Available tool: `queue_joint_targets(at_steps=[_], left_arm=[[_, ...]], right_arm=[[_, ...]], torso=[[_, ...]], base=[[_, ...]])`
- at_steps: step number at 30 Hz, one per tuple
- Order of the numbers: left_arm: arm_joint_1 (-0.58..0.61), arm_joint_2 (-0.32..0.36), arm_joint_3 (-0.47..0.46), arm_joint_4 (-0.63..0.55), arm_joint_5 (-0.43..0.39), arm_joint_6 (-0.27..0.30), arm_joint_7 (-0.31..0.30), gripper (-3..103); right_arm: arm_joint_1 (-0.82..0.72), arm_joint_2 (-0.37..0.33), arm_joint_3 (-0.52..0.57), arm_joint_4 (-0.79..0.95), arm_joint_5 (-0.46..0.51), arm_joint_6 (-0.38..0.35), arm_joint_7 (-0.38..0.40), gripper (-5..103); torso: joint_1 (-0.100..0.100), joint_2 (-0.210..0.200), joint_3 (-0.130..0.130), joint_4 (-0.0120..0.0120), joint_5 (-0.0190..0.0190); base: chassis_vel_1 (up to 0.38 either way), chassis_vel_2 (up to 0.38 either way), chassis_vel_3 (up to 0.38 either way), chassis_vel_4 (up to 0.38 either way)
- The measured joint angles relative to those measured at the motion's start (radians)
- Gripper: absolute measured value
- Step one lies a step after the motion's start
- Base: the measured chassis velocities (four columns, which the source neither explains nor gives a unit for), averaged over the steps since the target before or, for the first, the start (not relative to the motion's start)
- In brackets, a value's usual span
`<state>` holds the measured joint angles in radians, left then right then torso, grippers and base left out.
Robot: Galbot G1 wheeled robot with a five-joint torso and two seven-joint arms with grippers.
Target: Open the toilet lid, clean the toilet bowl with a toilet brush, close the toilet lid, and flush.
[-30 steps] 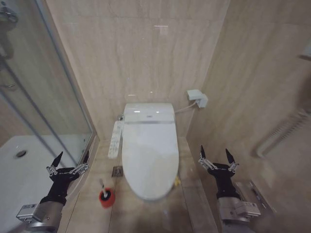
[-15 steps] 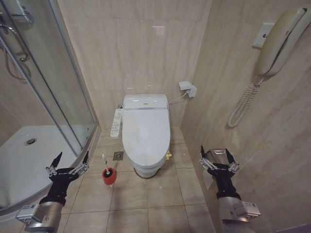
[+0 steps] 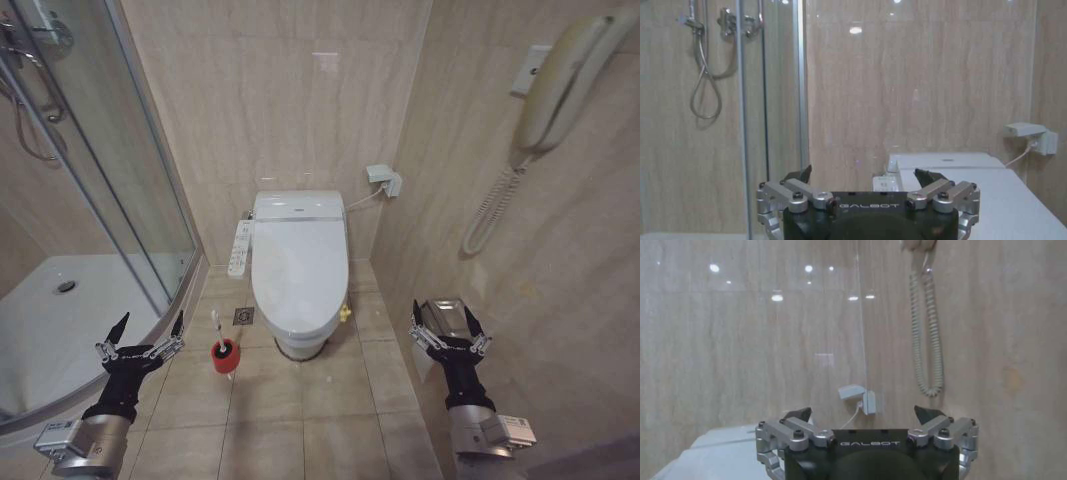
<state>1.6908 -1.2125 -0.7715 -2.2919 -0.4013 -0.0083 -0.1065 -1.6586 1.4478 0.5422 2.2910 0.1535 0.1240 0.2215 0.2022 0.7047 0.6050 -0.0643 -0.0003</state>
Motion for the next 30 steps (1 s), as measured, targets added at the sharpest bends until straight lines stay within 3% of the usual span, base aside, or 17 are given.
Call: queue_joint_targets(at_steps=[16, 30], left_arm=[[0.000, 0.000, 0.000, 0.000, 0.000, 0.000, 0.000, 100], [0.000, 0.000, 0.000, 0.000, 0.000, 0.000, 0.000, 100]], right_arm=[[0.001, 0.000, 0.000, 0.000, 0.000, 0.000, 0.000, 100], [0.000, 0.000, 0.000, 0.000, 0.000, 0.000, 0.000, 100]], torso=[[0.001, 0.000, 0.001, 0.0001, 0.0003], [0.000, 0.000, 0.000, 0.0001, 0.0003]], base=[[0.014, -0.023, -0.012, 0.016], [0.120, -0.106, -0.117, 0.109]])
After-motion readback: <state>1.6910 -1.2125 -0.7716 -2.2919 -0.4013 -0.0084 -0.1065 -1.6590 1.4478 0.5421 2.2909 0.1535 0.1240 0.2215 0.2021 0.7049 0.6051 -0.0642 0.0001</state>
